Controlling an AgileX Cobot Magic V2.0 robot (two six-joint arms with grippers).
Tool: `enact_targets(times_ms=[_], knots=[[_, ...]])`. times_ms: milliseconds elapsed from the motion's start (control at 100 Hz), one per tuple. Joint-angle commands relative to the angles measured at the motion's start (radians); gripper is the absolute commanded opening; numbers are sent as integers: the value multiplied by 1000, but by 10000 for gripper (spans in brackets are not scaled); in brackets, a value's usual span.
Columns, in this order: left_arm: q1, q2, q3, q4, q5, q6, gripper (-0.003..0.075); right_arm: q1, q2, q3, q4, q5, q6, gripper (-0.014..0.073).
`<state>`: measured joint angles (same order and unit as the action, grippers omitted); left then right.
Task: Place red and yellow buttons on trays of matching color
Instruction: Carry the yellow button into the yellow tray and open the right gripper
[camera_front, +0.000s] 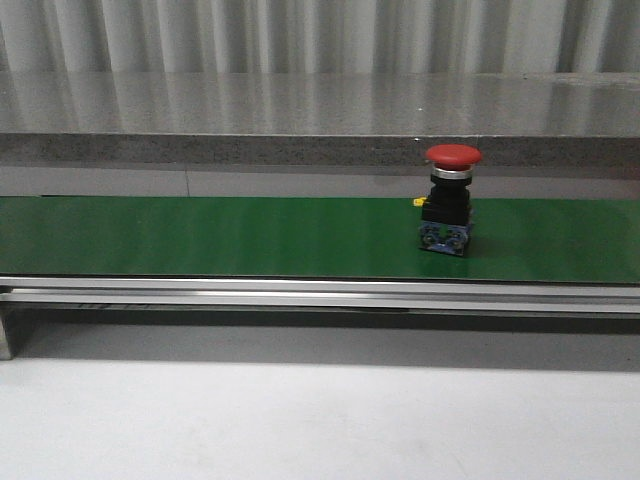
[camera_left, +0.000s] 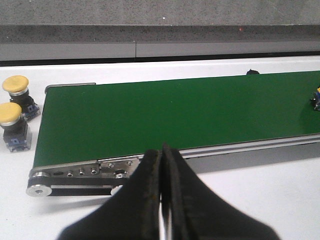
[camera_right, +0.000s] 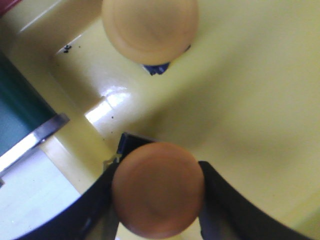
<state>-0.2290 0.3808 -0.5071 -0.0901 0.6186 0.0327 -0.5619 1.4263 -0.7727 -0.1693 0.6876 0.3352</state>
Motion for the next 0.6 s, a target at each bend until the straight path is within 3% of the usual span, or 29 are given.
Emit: enact_targets(times_ms=[0,100,220,310,590], knots=[[-9,5,-27,-14,-78,0,-20,-6,-14,-24,-22,-30,0,80],[-9,5,-27,-14,-78,0,-20,-6,-9,-24,-22,-28,0,191],[-9,5,-27,-14,-78,0,-20,-6,-9,-24,-20,-27,0,423],[-9,5,-27,-14,-78,0,-20,-6,-10,-25,-17,-21,0,545],[-9,5,-27,-14,-78,0,-20,-4,-129,-30,-9,2,0,574]])
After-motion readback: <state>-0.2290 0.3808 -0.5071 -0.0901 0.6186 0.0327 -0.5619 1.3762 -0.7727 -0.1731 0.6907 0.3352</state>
